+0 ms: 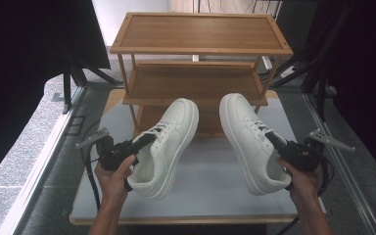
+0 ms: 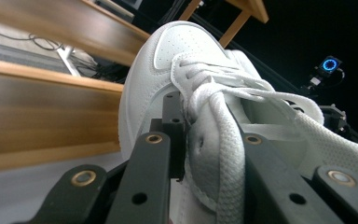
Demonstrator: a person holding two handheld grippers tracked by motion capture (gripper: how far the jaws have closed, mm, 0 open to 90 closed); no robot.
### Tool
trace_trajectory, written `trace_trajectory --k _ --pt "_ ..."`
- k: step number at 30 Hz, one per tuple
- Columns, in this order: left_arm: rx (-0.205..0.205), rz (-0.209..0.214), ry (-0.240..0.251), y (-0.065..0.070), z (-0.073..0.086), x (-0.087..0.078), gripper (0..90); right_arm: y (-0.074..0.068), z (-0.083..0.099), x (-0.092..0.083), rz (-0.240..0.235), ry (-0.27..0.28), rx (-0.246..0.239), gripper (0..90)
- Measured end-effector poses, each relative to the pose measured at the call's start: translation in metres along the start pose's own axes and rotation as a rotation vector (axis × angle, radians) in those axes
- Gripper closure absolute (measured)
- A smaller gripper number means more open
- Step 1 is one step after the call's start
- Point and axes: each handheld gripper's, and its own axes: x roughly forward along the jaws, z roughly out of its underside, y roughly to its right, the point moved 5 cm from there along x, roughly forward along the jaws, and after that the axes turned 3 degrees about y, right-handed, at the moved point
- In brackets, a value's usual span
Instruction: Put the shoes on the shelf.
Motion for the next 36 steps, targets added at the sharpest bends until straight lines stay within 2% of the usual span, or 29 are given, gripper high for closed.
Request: trace_trajectory --k 3,10,18,22,25,29,36 --pt "0.015 0.003 0.004 0.006 -0.009 0.007 80.4 -0.005 -0.011 0.006 0.003 0.011 -0.007 83.4" --pt "0.010 0.003 0.026 0.010 -0.032 0.026 80.5 -0.013 -0.034 0.025 0.028 0.013 -0.009 83.3" --pt "0.020 -0.031 0.039 0.012 -0.052 0.046 80.5 -0.012 -0.056 0.045 0.057 0.020 0.033 83.2" --pt "0.026 -0.067 0.049 0.007 -0.062 0.056 80.5 -0.010 -0.061 0.055 0.078 0.005 0.054 83.2" --pt "0.007 -0.102 0.064 0.000 -0.070 0.064 80.3 -0.008 -0.066 0.065 0.118 -0.008 0.041 83.1" --pt "0.008 -0.131 0.058 -0.008 -0.079 0.073 80.4 -0.007 -0.072 0.079 0.156 -0.022 0.030 83.0" --pt "-0.016 -0.176 0.061 -0.019 -0.093 0.090 80.3 -0.003 -0.086 0.101 0.201 -0.018 0.059 82.9"
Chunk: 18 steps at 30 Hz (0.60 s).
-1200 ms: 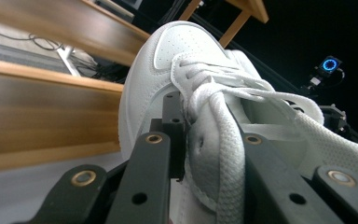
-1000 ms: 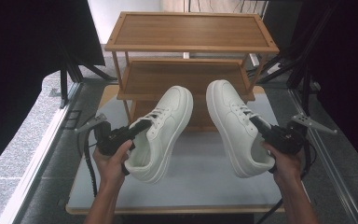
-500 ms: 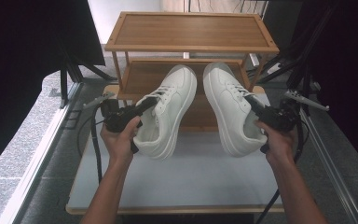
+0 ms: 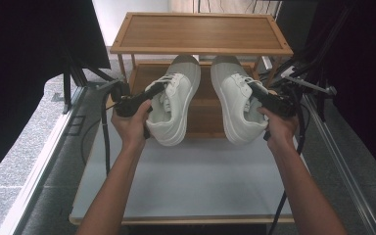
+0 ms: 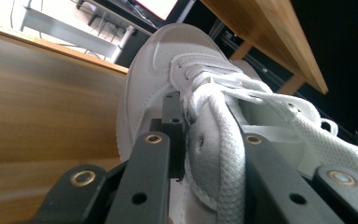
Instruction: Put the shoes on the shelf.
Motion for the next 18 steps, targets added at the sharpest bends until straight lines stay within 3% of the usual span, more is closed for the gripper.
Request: trace_trajectory --k 3,8,13,16,18 --pt "-0.020 -0.021 0.001 -0.005 -0.003 0.013 80.3 0.000 -0.005 0.009 0.024 0.002 0.002 82.9" --pt "-0.005 -0.080 0.006 -0.010 -0.005 0.033 79.8 -0.001 -0.011 0.027 0.049 -0.003 0.020 82.7" --pt "-0.065 -0.097 0.009 -0.017 -0.005 0.049 79.5 0.003 -0.016 0.044 0.099 0.003 0.021 82.4" --pt "-0.004 -0.125 0.003 -0.013 -0.010 0.057 79.6 0.004 -0.018 0.052 0.112 -0.003 0.032 82.0" --pt "0.005 -0.138 -0.002 -0.012 -0.011 0.062 79.2 0.003 -0.020 0.057 0.121 -0.003 0.055 81.6"
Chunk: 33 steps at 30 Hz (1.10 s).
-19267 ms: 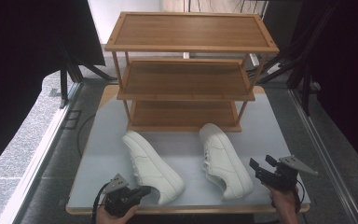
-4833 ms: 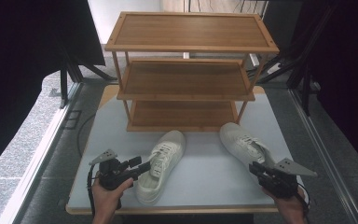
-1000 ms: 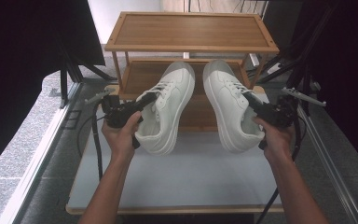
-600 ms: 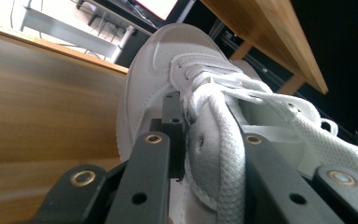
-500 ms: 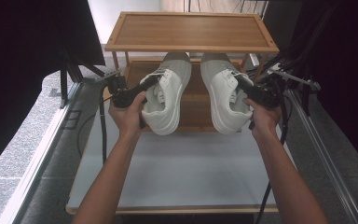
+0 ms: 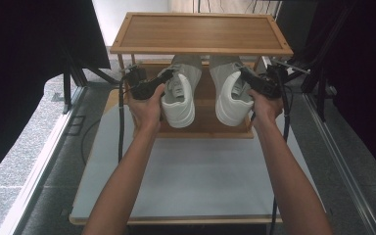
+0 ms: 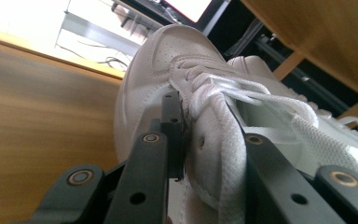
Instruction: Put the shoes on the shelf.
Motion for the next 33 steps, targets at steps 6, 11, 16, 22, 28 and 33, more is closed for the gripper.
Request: trace_trajectory --k 6,11,16,22,28,33 --pt "-0.058 -0.018 0.020 -0.003 -0.005 0.014 78.4 -0.007 0.000 0.013 0.009 -0.007 0.009 80.3" --pt "-0.096 -0.060 0.031 -0.006 -0.004 0.024 76.0 -0.007 0.005 0.026 0.046 -0.012 0.027 76.9" --pt "-0.201 -0.035 0.064 -0.002 -0.002 0.039 69.8 -0.013 0.008 0.037 0.028 0.020 0.064 70.9" --pt "-0.169 0.067 0.016 -0.001 0.003 0.042 51.4 -0.012 0.012 0.035 -0.012 0.028 0.087 53.1" --pt "-0.140 0.123 0.033 0.005 -0.001 0.022 47.9 -0.015 0.008 0.020 -0.058 0.078 0.080 45.0" --pt "-0.092 0.163 0.052 0.016 -0.006 -0.006 49.8 -0.022 0.006 -0.001 -0.077 0.096 0.016 47.9"
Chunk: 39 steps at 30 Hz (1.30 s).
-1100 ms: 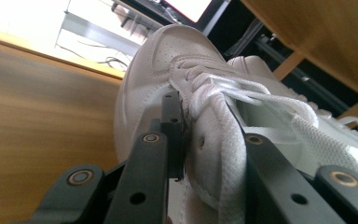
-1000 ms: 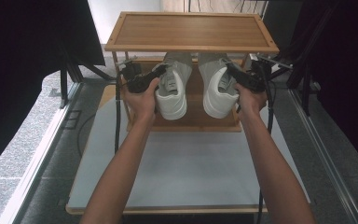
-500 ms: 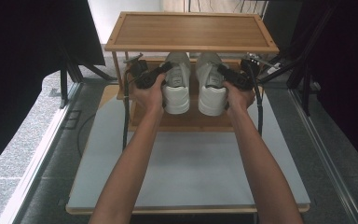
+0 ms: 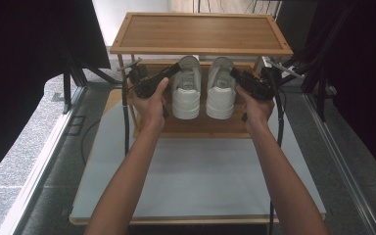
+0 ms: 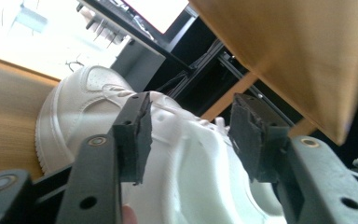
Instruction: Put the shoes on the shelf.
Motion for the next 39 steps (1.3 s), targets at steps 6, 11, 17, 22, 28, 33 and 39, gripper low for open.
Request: trace_trajectory --k 6,11,17,22,28,33,39 --pt "0.168 0.042 -0.047 0.020 0.012 -0.043 79.8 -0.009 0.009 -0.043 -0.072 0.005 -0.138 78.4" --pt "0.268 0.069 -0.095 0.028 0.040 -0.074 88.2 -0.014 0.030 -0.076 -0.157 -0.022 -0.219 89.1" --pt "0.381 0.033 -0.197 0.028 0.071 -0.077 89.9 -0.026 0.064 -0.081 -0.200 -0.141 -0.381 89.4" --pt "0.419 -0.003 -0.239 0.025 0.078 -0.058 90.0 -0.027 0.070 -0.067 -0.169 -0.164 -0.413 89.4" --pt "0.435 -0.002 -0.249 0.024 0.076 -0.052 90.0 -0.025 0.067 -0.063 -0.184 -0.169 -0.418 89.4" --pt "0.425 0.016 -0.260 0.025 0.075 -0.047 90.0 -0.026 0.068 -0.063 -0.177 -0.166 -0.413 89.4" --pt "0.429 0.013 -0.245 0.029 0.070 -0.038 90.0 -0.026 0.066 -0.063 -0.173 -0.165 -0.412 89.4"
